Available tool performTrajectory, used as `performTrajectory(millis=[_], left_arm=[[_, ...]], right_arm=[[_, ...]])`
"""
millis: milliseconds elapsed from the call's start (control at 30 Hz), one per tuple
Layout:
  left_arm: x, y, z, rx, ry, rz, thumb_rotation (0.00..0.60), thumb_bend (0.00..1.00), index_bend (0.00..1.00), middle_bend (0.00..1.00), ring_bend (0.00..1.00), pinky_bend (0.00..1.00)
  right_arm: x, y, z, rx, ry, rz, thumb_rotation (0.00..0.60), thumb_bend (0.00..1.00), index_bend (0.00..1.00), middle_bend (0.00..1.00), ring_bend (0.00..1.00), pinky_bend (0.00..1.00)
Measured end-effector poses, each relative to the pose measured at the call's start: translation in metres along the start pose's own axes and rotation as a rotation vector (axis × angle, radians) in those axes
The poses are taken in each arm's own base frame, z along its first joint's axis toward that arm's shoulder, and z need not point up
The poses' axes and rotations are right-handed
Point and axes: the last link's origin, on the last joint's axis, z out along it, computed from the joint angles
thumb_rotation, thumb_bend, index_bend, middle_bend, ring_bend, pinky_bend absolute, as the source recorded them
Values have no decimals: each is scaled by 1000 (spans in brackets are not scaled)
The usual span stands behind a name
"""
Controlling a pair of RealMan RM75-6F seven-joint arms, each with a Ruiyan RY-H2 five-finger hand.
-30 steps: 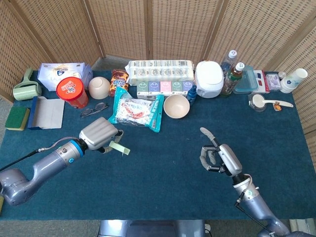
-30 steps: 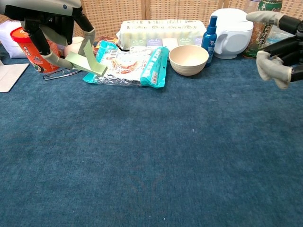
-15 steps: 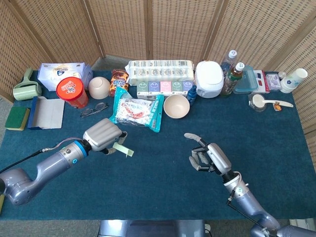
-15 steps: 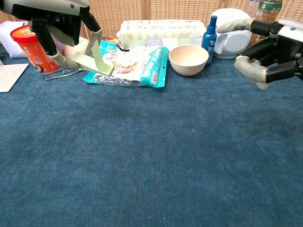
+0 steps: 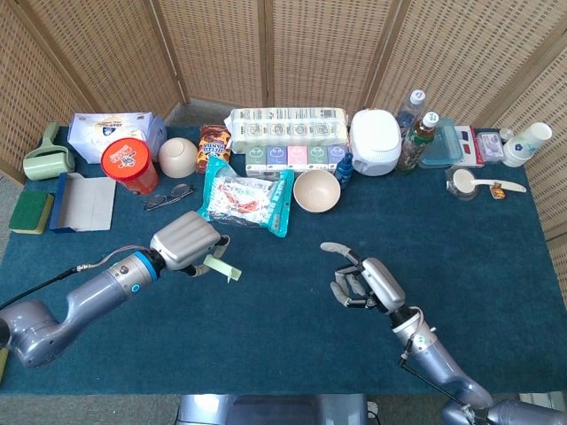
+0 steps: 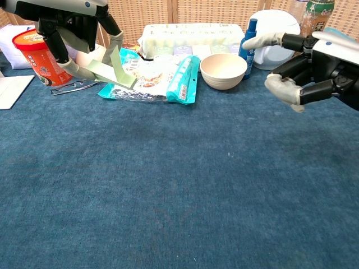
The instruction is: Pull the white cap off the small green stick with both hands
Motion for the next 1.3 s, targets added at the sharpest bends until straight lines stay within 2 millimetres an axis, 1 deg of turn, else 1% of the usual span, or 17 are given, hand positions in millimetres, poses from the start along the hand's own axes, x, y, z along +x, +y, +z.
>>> performTrajectory(millis=[200, 367, 533, 767, 900, 967, 1100, 1300], left_arm=[[1, 1, 1, 1, -4, 3, 600, 399, 734, 1000, 1000, 1000], [1, 2, 2, 1, -8, 9, 600, 399, 734, 1000, 1000, 1000], [2, 3, 5, 3, -10, 15, 600, 399, 734, 1000, 1000, 1000], [3, 5, 9, 5, -11, 16, 600, 399, 734, 1000, 1000, 1000], [3, 7, 12, 2, -13, 14, 600, 399, 734, 1000, 1000, 1000], [3, 8, 13, 1, -14, 14, 600, 399, 734, 1000, 1000, 1000], [3, 10, 17, -1, -15, 8, 600, 399, 734, 1000, 1000, 1000], [3, 14, 22, -7, -18, 9, 600, 399, 734, 1000, 1000, 1000]], right_arm=[[1, -3, 0, 13, 6, -1, 600, 483, 187, 842, 936, 781], [0, -8, 1, 34, 4, -11, 600, 474, 224, 860, 947, 794], [-3, -15, 3, 55, -10, -28, 600, 405, 238, 860, 947, 794], [-9, -23, 8, 73, -33, -48, 600, 365, 280, 860, 947, 794], [-14, -27, 12, 72, -40, -71, 600, 364, 334, 869, 954, 794], [-16, -29, 14, 70, -43, -86, 600, 364, 345, 871, 957, 794], [-21, -33, 18, 61, -48, -103, 600, 363, 363, 873, 959, 794], [-25, -35, 24, 45, -47, -101, 600, 363, 361, 878, 961, 794]])
